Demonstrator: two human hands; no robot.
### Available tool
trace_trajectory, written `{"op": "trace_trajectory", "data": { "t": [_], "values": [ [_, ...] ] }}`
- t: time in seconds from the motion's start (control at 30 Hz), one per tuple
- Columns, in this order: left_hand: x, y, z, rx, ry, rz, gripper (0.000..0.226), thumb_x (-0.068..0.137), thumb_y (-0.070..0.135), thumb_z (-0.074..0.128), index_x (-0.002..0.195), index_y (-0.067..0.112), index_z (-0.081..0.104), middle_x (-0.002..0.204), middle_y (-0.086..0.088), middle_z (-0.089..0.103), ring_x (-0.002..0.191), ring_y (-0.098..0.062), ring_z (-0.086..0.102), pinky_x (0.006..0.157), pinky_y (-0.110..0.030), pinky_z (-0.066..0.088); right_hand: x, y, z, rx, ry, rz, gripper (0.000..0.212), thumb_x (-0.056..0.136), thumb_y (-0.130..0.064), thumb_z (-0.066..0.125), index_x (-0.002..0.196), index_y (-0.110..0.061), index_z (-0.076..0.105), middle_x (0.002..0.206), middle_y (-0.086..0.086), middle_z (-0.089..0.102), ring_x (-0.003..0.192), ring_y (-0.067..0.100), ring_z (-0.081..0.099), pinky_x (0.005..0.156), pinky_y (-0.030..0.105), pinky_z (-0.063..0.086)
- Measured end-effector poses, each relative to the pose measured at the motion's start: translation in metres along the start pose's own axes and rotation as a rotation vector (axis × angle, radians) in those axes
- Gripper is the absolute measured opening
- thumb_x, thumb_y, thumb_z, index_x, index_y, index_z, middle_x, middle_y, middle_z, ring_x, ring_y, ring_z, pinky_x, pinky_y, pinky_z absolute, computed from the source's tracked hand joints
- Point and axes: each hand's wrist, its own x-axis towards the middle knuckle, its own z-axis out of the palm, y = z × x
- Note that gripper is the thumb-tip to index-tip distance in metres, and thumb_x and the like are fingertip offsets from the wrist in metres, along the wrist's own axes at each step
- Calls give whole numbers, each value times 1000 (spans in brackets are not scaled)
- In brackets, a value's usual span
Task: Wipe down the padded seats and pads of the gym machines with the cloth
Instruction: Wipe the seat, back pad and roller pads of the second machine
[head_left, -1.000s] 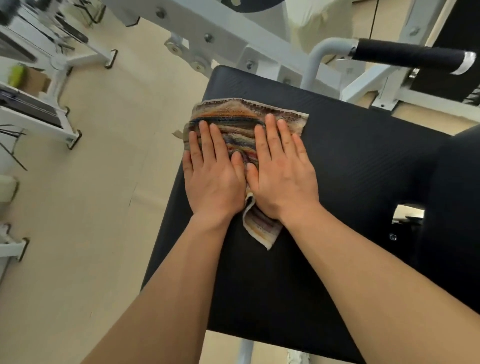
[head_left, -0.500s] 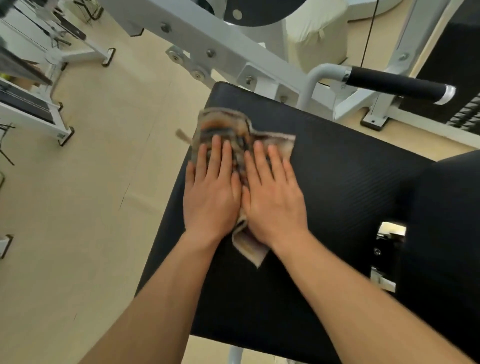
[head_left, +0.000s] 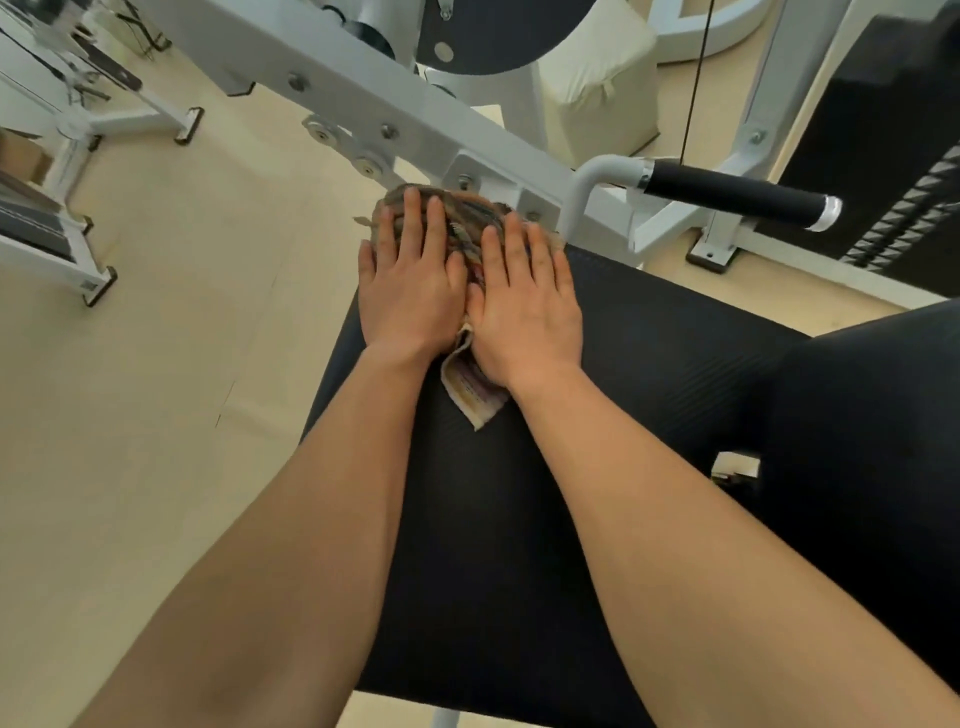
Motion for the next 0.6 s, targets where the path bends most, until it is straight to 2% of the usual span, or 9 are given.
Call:
{"op": "trace_trajectory", "data": {
  "t": [0.23, 0.33, 0.43, 0.6],
  "values": [
    [-99, 7, 14, 69, -42, 175, 59, 105, 43, 17, 160, 29, 6, 169, 2, 0, 156, -24, -2, 124, -47, 4, -116, 13, 15, -8, -31, 191, 70, 104, -53, 17, 161, -16, -1, 170, 7, -9, 157, 24, -7, 127, 45, 0],
    [-87, 15, 15, 73, -32, 176, 59, 104, 44, 15, 160, 29, 3, 169, 3, -2, 155, -23, -4, 125, -47, 4, -107, 33, 11, -23, -28, 202, 72, 103, -55, 19, 161, -17, 0, 170, 8, -7, 157, 24, -6, 127, 46, 0],
    [-57, 43, 21, 60, -3, 192, 59, 104, 45, 14, 160, 27, 6, 169, 1, 1, 156, -24, -2, 125, -47, 3, -66, 56, 4, -26, 40, 265, 68, 104, -49, 19, 162, -17, 4, 170, 10, -5, 157, 26, -4, 127, 48, 2],
    [-25, 103, 30, 78, -18, 359, 60, 103, 46, 16, 159, 26, 18, 168, -1, 12, 155, -28, 3, 124, -51, 5, -57, 86, 0, 14, 134, 565, 67, 104, -47, 21, 162, -14, 6, 170, 13, 3, 157, 28, 2, 127, 50, 5]
  ]
}}
